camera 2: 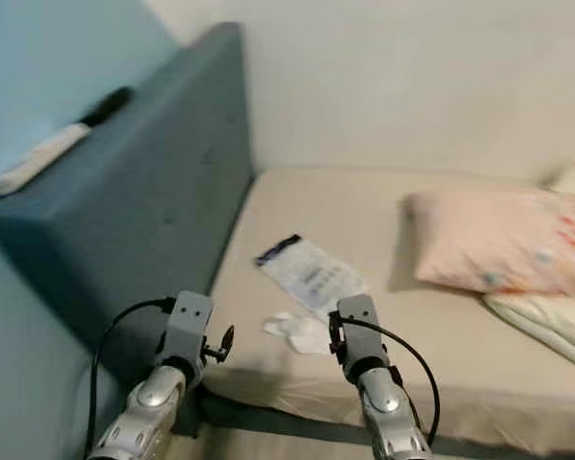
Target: Clean up the room
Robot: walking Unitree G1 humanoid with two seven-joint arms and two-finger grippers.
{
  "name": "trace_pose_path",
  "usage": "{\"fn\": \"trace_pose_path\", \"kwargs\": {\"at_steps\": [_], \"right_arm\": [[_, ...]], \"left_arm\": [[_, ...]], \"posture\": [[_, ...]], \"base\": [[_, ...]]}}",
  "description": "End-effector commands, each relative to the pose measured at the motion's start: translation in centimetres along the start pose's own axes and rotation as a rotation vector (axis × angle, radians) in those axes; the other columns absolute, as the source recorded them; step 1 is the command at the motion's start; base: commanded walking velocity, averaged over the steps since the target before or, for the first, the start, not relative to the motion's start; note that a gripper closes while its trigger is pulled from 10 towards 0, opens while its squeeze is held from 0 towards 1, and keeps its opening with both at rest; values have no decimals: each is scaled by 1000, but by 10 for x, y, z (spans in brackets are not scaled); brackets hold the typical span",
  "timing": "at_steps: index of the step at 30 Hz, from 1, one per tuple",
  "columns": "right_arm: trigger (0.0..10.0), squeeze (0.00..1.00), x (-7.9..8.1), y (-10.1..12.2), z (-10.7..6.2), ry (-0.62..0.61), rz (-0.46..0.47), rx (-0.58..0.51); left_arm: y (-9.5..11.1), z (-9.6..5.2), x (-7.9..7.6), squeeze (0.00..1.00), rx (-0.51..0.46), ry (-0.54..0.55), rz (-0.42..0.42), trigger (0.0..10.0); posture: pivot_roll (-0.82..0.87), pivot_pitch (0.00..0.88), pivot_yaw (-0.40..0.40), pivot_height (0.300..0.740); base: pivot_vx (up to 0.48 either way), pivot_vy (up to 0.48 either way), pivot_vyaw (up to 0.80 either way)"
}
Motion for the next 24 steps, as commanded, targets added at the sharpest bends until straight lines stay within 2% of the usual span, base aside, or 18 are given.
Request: {"fn": "trace_pose_path", "kwargs": {"at_steps": [1,3,11,14,24], "right_arm": [[10000,0,3,-3,-1,1,-8,8],[10000,0,2,-3,-1,-2,-12,7],[10000,0,-2,-2,0,-16,-7,8],[10000,0,-3,-1,0,-17,-11,8],[10000,0,-4,-2,0,-29,3,16]], "left_arm": [[-10,-3,1,0,28,-1,2,10000],[-9,-3,1,0,27,0,3,10000],[-7,-1,-2,0,21,-12,0,10000],[-7,-2,-2,0,24,-8,-27,10000],[-8,-2,3,0,26,12,-3,10000]], "posture": [[-25,94,-5,738],[-25,94,-5,738],[-32,97,-8,738],[-32,100,-12,738],[-28,105,-18,738]], "base": [[0,0,0],[0,0,0],[0,-463,0],[0,0,0],[0,0,-80]]}}
Point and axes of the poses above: a point about 5 cm out from each wrist's last joint towards the gripper, its own z axis pointing out of the wrist towards the gripper, its own y axis along the axis of the wrist's last joint, x = y × z, the point moved 3 cm from there along z, pointing out of the wrist towards the gripper, and after that the axes turned 12 degrees about z, right-handed, at the moved point
